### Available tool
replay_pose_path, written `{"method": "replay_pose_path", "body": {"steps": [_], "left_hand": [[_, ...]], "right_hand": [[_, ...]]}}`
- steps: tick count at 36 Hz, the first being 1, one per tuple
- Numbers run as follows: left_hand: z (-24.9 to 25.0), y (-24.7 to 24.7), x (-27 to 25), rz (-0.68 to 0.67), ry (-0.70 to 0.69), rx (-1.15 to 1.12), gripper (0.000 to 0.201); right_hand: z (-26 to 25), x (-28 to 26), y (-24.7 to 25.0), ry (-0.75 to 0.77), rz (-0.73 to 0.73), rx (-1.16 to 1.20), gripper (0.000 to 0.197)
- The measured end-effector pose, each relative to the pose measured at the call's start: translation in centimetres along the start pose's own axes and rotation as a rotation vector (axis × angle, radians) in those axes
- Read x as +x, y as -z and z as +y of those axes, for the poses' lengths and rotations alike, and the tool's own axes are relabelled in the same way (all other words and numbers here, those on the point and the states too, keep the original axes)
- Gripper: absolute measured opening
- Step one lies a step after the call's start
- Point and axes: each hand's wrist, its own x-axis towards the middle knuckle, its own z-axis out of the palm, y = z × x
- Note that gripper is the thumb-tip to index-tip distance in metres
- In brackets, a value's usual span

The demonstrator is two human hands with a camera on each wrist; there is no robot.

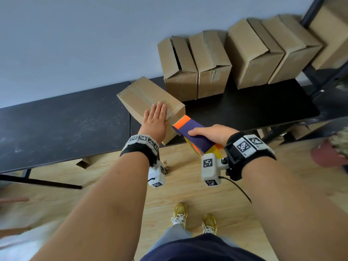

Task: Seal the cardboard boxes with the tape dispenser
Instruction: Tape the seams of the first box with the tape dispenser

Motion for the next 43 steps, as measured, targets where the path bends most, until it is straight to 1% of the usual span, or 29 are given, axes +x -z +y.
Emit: {"method": "replay_pose_path", "body": {"steps": [5,8,11,12,13,16,18,21,25,28,31,34,38,43], "left_hand": [[0.0,0.8,0.4,-0.041,0.026,-0.074,0.062],[-0.1,1.4,0.9,-0.085,0.056,-0.167,0.061],[0.0,1.5,1.0,-0.06,0.078,-0.2,0.059],[0.2,1.5,1.0,-0.052,0.08,-0.199,0.059],[0.3,1.4,1.0,-0.05,0.078,-0.192,0.057],[0.6,1.3,1.3,-0.071,0.068,-0.14,0.053],[0.6,1.3,1.4,-0.08,0.073,-0.12,0.052],[0.9,1.2,1.5,-0.077,0.08,-0.101,0.051],[1.2,1.2,1.4,-0.078,0.087,-0.101,0.051],[1.1,1.3,1.5,-0.081,0.088,-0.109,0.051],[1.1,1.4,1.6,-0.084,0.09,-0.123,0.05],[1.1,1.4,1.7,-0.081,0.096,-0.124,0.05],[1.0,1.2,1.5,-0.07,0.092,-0.112,0.051],[0.9,0.9,1.6,-0.06,0.095,-0.095,0.052]], "right_hand": [[-0.3,1.3,-1.6,-0.015,0.043,0.033,0.058],[-0.6,2.3,-2.4,-0.023,0.032,0.111,0.075],[-0.5,3.6,-2.9,-0.015,0.035,0.122,0.092],[-0.6,3.5,-3.0,-0.02,0.036,0.118,0.093],[-0.6,3.4,-3.0,-0.022,0.037,0.103,0.089],[-0.1,2.9,-2.6,-0.029,0.037,0.02,0.069],[0.4,2.6,-2.1,-0.029,0.033,-0.009,0.064],[0.9,2.1,-1.5,-0.014,-0.005,0.017,0.059],[1.6,1.4,-0.5,0.006,-0.036,0.079,0.043],[1.8,0.8,-0.3,0.018,-0.042,0.088,0.044],[2.6,0.5,-0.3,0.02,-0.022,0.042,0.053],[3.0,0.5,-0.2,0.018,-0.019,0.024,0.057],[2.2,0.8,-0.7,0.018,0.008,-0.002,0.055],[1.5,1.9,-1.6,0.011,0.044,0.094,0.05]]}}
